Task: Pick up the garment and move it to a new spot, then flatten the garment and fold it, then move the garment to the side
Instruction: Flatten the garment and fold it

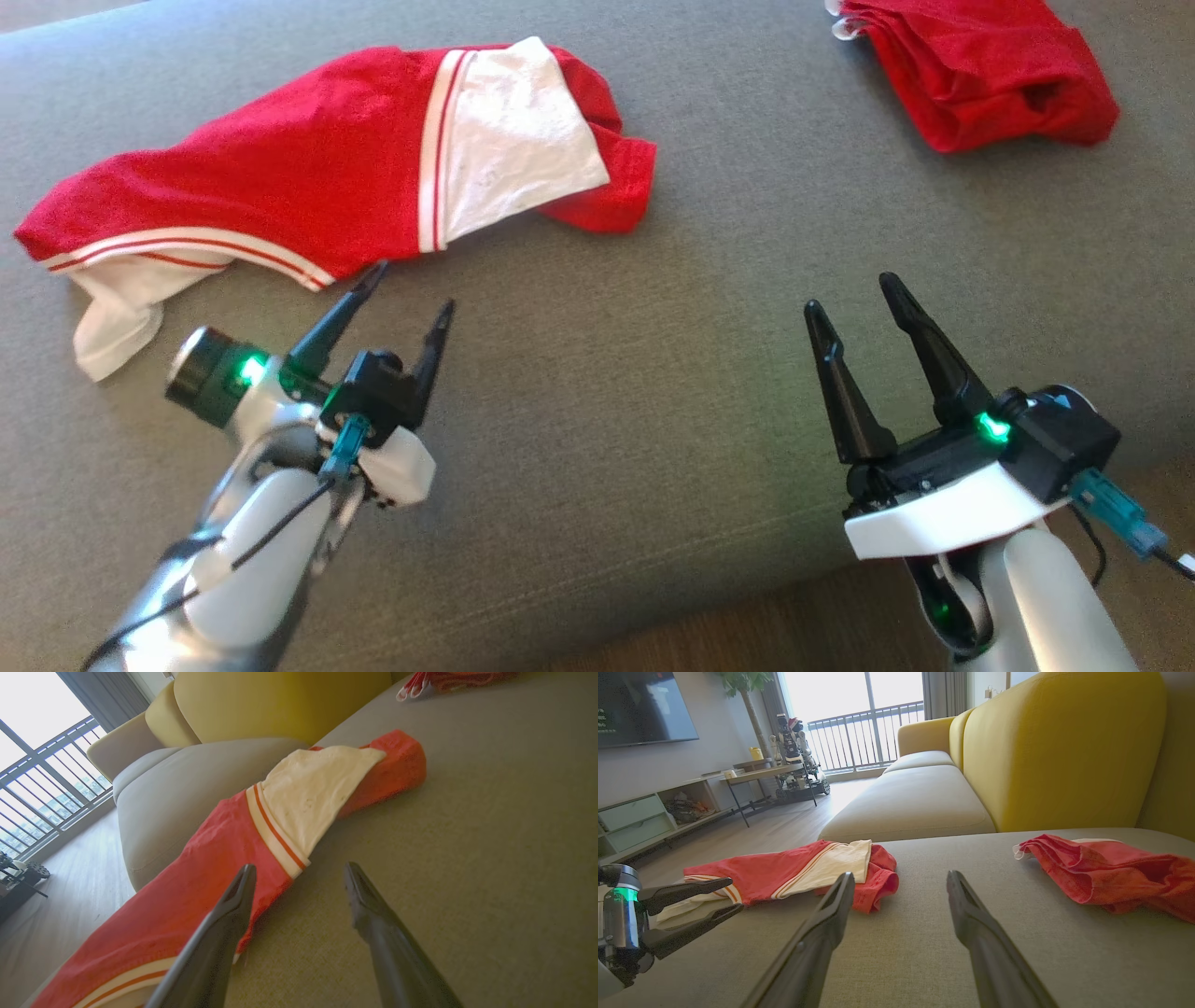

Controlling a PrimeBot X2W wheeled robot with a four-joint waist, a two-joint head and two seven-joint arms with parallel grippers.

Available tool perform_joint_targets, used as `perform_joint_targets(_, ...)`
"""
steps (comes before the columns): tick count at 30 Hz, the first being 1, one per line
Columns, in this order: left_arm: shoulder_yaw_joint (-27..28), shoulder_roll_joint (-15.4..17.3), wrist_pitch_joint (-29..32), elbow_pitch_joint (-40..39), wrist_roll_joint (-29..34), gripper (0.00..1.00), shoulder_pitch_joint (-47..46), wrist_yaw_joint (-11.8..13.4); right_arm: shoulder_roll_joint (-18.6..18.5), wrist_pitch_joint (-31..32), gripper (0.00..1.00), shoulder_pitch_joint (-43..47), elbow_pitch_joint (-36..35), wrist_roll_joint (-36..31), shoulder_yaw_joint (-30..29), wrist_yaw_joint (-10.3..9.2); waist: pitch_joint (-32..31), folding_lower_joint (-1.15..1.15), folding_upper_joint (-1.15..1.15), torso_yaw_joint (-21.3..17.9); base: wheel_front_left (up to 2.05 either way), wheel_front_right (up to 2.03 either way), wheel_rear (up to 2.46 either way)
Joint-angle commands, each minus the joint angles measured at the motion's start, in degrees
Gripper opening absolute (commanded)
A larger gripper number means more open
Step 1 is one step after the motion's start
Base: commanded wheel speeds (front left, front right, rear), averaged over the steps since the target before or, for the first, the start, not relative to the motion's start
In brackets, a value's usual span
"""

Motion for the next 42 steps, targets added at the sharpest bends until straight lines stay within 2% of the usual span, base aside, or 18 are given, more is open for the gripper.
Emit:
perform_joint_targets(1, 1.17, 2.18, -0.29, 2.55, 2.41, 1.0, -5.06, 1.08, -0.09, -0.12, 1.0, -1.76, -1.78, 0.55, 1.12, -0.02, 0.5, 0.0, 0.0, -1.06, 0.0, 0.0, 0.0)
perform_joint_targets(11, -0.43, 1.42, -0.03, 17.5, 5.82, 1.0, -12.41, 3.77, -0.09, -0.12, 1.0, -2.13, -1.96, 1.08, 1.48, -0.02, 1.51, 0.0, 0.0, -2.55, 0.0, 0.0, 0.0)
perform_joint_targets(13, -0.14, 0.9, -0.16, 19.65, 4.96, 0.0, -13.73, 3.94, -0.09, -0.12, 1.0, -2.13, -1.97, 0.94, 1.13, -0.02, 1.69, 0.0, 0.0, -2.45, 0.0, 0.0, 0.0)
perform_joint_targets(16, -0.45, 0.94, -0.25, 19.37, 4.36, 0.0, -13.9, 4.0, -0.09, -0.12, 1.0, -2.01, -2.02, 0.92, 0.62, -0.02, 1.85, 0.0, 0.0, -1.9, 0.0, 0.0, 0.0)
perform_joint_targets(22, -0.91, 2.16, -0.28, 13.63, 2.9, 0.0, -12.58, 5.51, -0.09, -0.12, 1.0, -2.23, -1.92, 0.67, 0.5, -0.02, 1.9, 0.0, 0.0, 0.37, 0.0, 0.0, 0.0)
perform_joint_targets(26, 0.11, 4.11, -0.28, 7.83, 1.29, 0.0, -9.68, 8.18, -0.09, -0.12, 1.0, -2.19, -1.91, 0.18, 0.03, -0.02, 1.67, 0.0, 0.0, 2.05, 0.0, 0.0, 0.0)
perform_joint_targets(33, 3.96, 10.02, -0.29, -2.05, -1.49, 0.0, -0.86, 13.62, -0.09, -0.12, 1.0, -1.3, -0.61, -0.71, -0.32, -0.02, 0.95, 0.0, 0.0, 5.51, 0.0, 0.0, 0.0)
perform_joint_targets(38, 5.45, 13.35, -0.29, -4.9, -2.19, 0.0, 2.1, 14.74, -0.09, -0.12, 1.0, -1.11, 4.5, -1.46, 1.68, -0.02, 0.38, 0.0, 0.0, 7.87, 0.0, 0.0, 0.0)
perform_joint_targets(42, 6.19, 14.42, -0.29, -5.24, -2.46, 0.0, 1.13, 14.79, -0.09, -0.12, 1.0, -3.15, 9.76, -1.36, 3.36, -0.02, 0.58, 0.0, 0.0, 8.83, 0.0, 0.0, 0.0)
